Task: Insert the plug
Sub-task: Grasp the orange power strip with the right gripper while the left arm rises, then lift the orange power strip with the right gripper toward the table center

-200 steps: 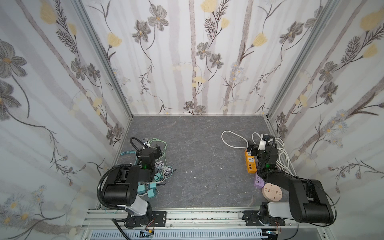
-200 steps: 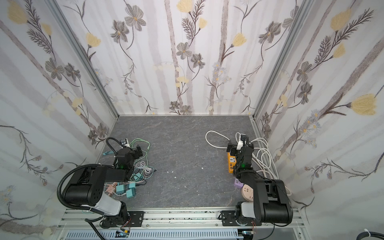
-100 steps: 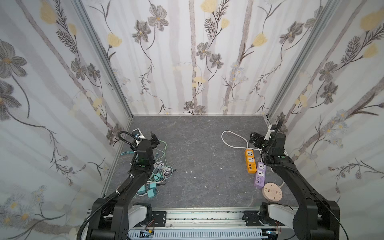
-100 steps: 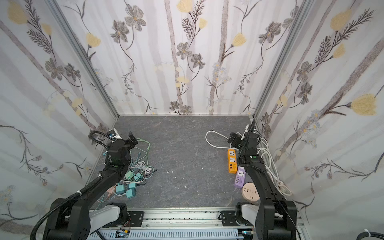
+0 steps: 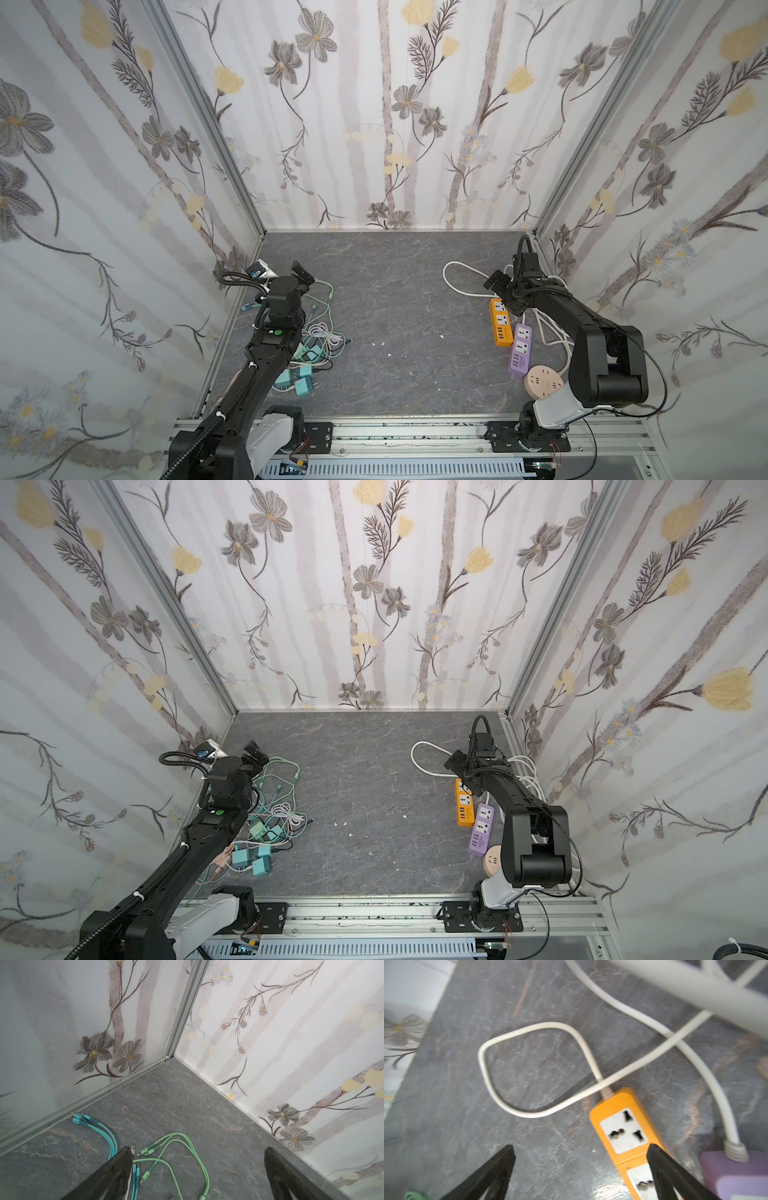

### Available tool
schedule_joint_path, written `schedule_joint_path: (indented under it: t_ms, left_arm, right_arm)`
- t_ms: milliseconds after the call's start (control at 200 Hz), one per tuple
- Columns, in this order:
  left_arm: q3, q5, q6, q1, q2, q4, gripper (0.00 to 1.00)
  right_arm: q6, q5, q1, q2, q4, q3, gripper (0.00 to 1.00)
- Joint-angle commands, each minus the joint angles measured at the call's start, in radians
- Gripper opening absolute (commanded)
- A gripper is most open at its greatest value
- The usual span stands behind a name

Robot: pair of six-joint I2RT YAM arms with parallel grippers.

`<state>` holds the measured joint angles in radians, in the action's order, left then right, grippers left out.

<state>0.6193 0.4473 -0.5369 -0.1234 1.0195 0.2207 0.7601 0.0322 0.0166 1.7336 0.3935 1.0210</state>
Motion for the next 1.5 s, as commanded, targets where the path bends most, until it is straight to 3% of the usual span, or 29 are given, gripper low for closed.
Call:
schedule_joint_path:
  t_ms: [0, 330, 455, 665, 834, 1049, 1179, 1294, 1494]
  left_arm:
    - [0.005, -0.017, -0.096, 0.001, -0.003, -0.062, 1.00]
    - [0.020, -0.011, -0.117, 0.002, 0.034, -0.127, 1.00]
    - [0.027, 0.000, -0.121, 0.002, 0.045, -0.145, 1.00]
    - [0.024, 0.027, -0.121, 0.002, 0.048, -0.165, 1.00]
    - [0.026, 0.041, -0.118, 0.002, 0.059, -0.178, 1.00]
    - [0.066, 0.017, -0.121, 0.002, 0.105, -0.243, 1.00]
    - [0.079, 0.073, -0.213, 0.002, 0.123, -0.291, 1.00]
    - [0.051, 0.020, -0.175, 0.002, 0.122, -0.211, 1.00]
    - [0.101, -0.091, -0.117, 0.001, 0.174, -0.255, 1.00]
  right_arm:
    - [0.074, -0.130, -0.001, 0.020, 0.104, -0.002, 0.99]
    - [0.077, -0.081, -0.002, 0.034, 0.124, -0.011, 0.99]
    - [0.071, 0.024, -0.001, 0.048, 0.113, -0.021, 0.99]
    - [0.087, 0.015, 0.012, 0.036, 0.118, -0.030, 0.99]
    - [0.081, 0.109, 0.038, 0.052, 0.102, -0.029, 0.99]
    - [0.142, 0.150, 0.132, 0.074, 0.091, -0.018, 0.99]
    - [0.226, 0.167, 0.228, 0.122, 0.054, 0.004, 0.99]
    - [0.293, 0.154, 0.314, 0.175, 0.050, 0.062, 0.99]
    - [0.403, 0.144, 0.437, 0.277, 0.033, 0.196, 0.99]
